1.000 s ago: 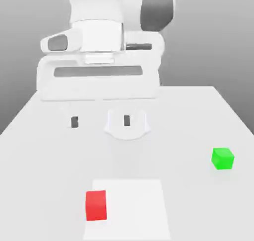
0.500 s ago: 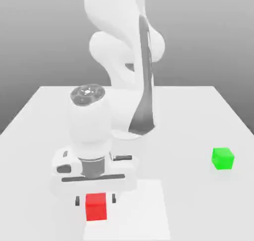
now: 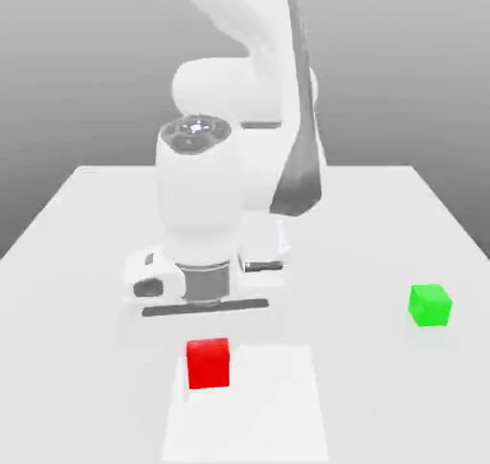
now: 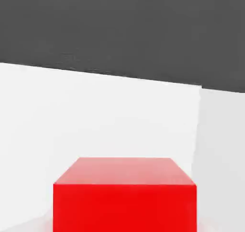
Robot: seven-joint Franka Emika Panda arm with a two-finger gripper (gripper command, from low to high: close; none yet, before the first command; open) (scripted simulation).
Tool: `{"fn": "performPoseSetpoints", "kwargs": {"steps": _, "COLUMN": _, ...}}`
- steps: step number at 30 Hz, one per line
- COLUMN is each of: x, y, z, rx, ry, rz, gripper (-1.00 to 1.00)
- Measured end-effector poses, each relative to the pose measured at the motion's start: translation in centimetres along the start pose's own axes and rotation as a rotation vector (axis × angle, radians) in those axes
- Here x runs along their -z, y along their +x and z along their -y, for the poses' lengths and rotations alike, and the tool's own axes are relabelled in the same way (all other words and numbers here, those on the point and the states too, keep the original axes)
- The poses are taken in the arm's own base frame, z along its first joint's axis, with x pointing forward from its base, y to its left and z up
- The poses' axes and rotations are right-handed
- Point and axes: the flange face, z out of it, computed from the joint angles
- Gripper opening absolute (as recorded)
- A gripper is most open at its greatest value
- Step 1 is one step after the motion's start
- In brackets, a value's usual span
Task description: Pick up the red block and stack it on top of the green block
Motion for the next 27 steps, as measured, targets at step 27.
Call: {"fn": "performPoseSetpoints", "kwargs": {"steps": 27, "x": -1.2, "y": -33.1, "z": 11.5, "rx": 0.278, "ry": -0.035, "rz": 0.095, "gripper": -1.00}}
